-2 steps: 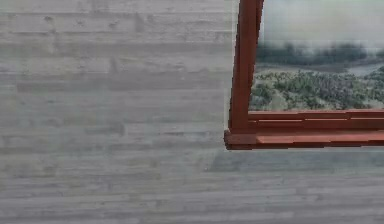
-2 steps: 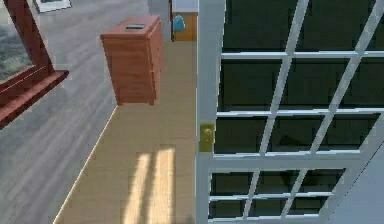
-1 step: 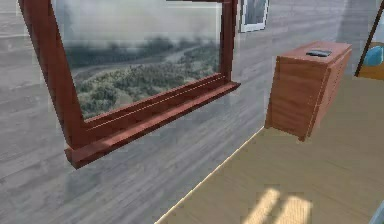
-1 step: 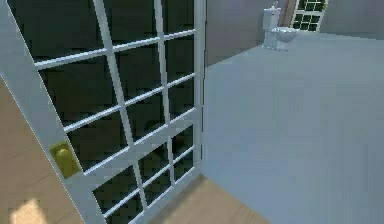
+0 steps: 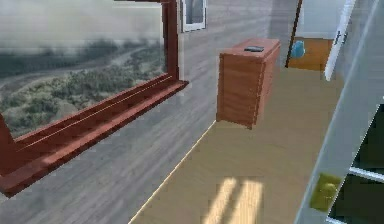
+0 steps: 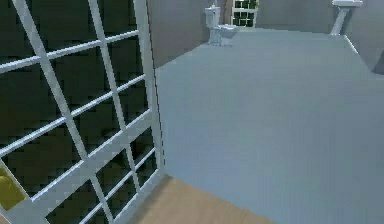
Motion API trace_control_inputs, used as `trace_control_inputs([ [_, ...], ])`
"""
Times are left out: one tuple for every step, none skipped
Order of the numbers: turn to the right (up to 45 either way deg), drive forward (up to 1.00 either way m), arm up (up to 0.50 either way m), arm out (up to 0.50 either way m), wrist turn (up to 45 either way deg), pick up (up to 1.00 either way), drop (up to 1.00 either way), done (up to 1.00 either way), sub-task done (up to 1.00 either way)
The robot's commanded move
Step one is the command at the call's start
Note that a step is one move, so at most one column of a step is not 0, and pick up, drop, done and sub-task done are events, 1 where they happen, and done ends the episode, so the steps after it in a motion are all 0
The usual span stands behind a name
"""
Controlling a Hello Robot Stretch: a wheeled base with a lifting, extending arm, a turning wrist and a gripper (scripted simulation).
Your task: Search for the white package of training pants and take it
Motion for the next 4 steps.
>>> trace_control_inputs([
  [0.0, 1.0, 0.0, 0.0, 0.0, 0.0, 0.0, 0.0, 0.0],
  [45.0, 0.0, 0.0, 0.0, 0.0, 0.0, 0.0, 0.0, 0.0],
  [3.0, 0.0, 0.0, 0.0, 0.0, 0.0, 0.0, 0.0, 0.0],
  [0.0, 1.0, 0.0, 0.0, 0.0, 0.0, 0.0, 0.0, 0.0],
])
